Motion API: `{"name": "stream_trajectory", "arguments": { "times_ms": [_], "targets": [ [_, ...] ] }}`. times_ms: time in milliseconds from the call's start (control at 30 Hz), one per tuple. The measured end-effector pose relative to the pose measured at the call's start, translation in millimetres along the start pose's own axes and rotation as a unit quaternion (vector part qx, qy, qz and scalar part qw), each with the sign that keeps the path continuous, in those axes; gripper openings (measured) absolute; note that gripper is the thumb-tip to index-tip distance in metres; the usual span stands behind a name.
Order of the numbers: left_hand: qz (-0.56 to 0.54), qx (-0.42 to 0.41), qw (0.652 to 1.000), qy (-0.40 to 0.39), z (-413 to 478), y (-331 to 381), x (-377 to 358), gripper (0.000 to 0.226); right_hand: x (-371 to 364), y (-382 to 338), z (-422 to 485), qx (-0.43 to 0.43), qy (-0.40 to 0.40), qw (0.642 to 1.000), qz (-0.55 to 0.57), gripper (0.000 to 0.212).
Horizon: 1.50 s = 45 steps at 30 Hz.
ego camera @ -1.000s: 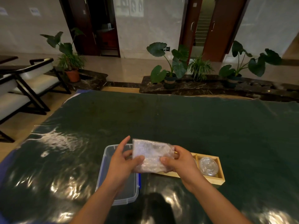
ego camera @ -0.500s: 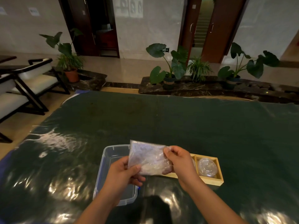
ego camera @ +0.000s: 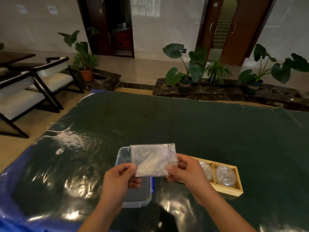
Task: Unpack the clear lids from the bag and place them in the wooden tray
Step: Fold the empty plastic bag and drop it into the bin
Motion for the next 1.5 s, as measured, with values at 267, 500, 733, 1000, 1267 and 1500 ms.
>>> {"name": "stream_trajectory", "arguments": {
  "times_ms": [267,500,733,1000,1267,1500],
  "targets": [
    [-0.143,0.058,0.988,0.030,-7.1,-28.9,47.7,0.013,-46.2,18.9,12.3,0.004,-0.005,1.000,-0.024,0.015],
    [-0.092,0.071,0.992,0.040,-28.1,-51.6,102.9,0.010,-104.8,29.9,14.9,-0.012,-0.071,0.997,-0.019,0.016],
    [-0.115,0.074,0.972,0.191,-88.9,-80.6,146.9,0.012,-168.0,52.6,4.5,-0.081,-0.198,0.976,-0.032,0.014],
    [-0.179,0.092,0.932,0.300,-168.3,-100.6,170.5,0.014,-224.3,83.3,-26.8,-0.110,-0.311,0.940,-0.082,0.013],
    [-0.168,0.108,0.910,0.364,-207.8,-136.2,191.7,0.012,-253.3,102.5,-59.8,-0.125,-0.374,0.913,-0.109,0.011],
    [-0.206,0.138,0.888,0.389,-230.2,-185.0,236.3,0.010,-296.5,157.3,-52.8,-0.177,-0.365,0.909,-0.096,0.017]
  ]
}}
Point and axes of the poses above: each hand's wrist, its own z-axis towards the middle knuckle, its own x-axis out of the back of the hand, y = z × x, the point moved 4 cm from there along z, towards the middle knuckle, and after that the axes turned 12 degrees about z, right-handed, at the moved point
